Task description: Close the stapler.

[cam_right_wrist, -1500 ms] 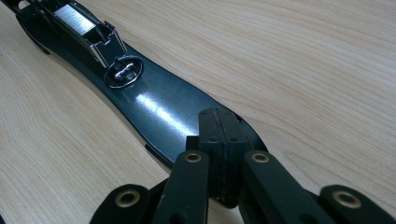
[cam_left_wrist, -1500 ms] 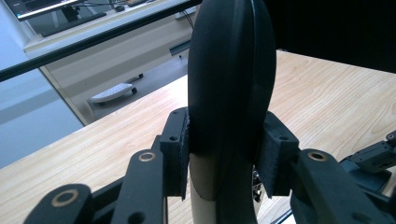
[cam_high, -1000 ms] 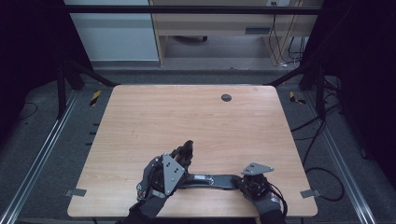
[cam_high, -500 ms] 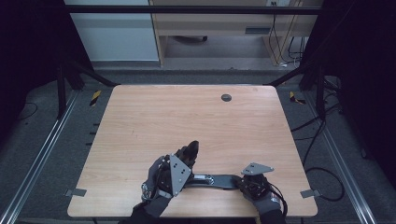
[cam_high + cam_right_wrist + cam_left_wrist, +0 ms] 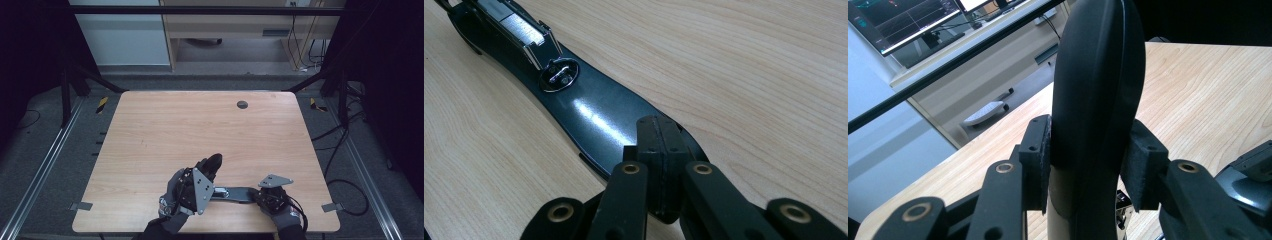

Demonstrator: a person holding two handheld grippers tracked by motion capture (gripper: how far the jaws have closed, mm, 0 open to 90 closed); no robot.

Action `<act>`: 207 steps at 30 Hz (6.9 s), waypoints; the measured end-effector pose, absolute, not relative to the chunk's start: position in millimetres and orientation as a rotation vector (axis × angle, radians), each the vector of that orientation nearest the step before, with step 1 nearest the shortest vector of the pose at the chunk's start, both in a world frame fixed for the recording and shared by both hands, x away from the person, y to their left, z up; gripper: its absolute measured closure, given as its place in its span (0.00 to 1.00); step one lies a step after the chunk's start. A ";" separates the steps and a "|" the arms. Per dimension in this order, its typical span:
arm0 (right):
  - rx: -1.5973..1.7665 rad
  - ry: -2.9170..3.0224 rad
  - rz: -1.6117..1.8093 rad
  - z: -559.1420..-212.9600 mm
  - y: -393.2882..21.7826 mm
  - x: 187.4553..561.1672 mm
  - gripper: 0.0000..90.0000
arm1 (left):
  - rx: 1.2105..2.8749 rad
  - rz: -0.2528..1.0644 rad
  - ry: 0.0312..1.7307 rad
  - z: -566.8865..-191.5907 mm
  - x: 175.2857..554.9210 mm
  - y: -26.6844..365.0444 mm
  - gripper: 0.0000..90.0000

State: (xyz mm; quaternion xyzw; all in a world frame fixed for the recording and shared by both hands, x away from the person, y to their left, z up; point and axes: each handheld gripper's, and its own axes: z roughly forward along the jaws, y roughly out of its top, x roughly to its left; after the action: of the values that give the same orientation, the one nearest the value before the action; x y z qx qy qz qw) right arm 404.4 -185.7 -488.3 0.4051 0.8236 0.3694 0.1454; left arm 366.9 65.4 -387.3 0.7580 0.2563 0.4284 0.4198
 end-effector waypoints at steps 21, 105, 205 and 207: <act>1.177 2.369 1.071 -488.6 -185.8 403.8 1.00 | 1.921 1.134 0.608 -394.9 366.1 49.1 0.66; 1.164 2.366 1.099 -490.3 -188.2 404.4 1.00 | 2.021 1.428 0.386 -443.4 356.7 -8.3 0.66; 1.221 2.208 1.136 -478.0 -215.6 401.6 1.00 | 2.131 1.183 0.284 -430.1 342.0 -0.7 0.46; 1.220 2.204 1.137 -477.8 -216.1 401.8 1.00 | 2.123 1.164 0.303 -425.9 342.8 3.5 0.46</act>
State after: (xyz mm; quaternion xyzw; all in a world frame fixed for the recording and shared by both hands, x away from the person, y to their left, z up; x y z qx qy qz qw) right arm 401.8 -216.1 -477.8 0.4337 0.7833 0.4039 0.1877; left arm 342.8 3.5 -425.9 0.8170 0.1165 0.4480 0.3438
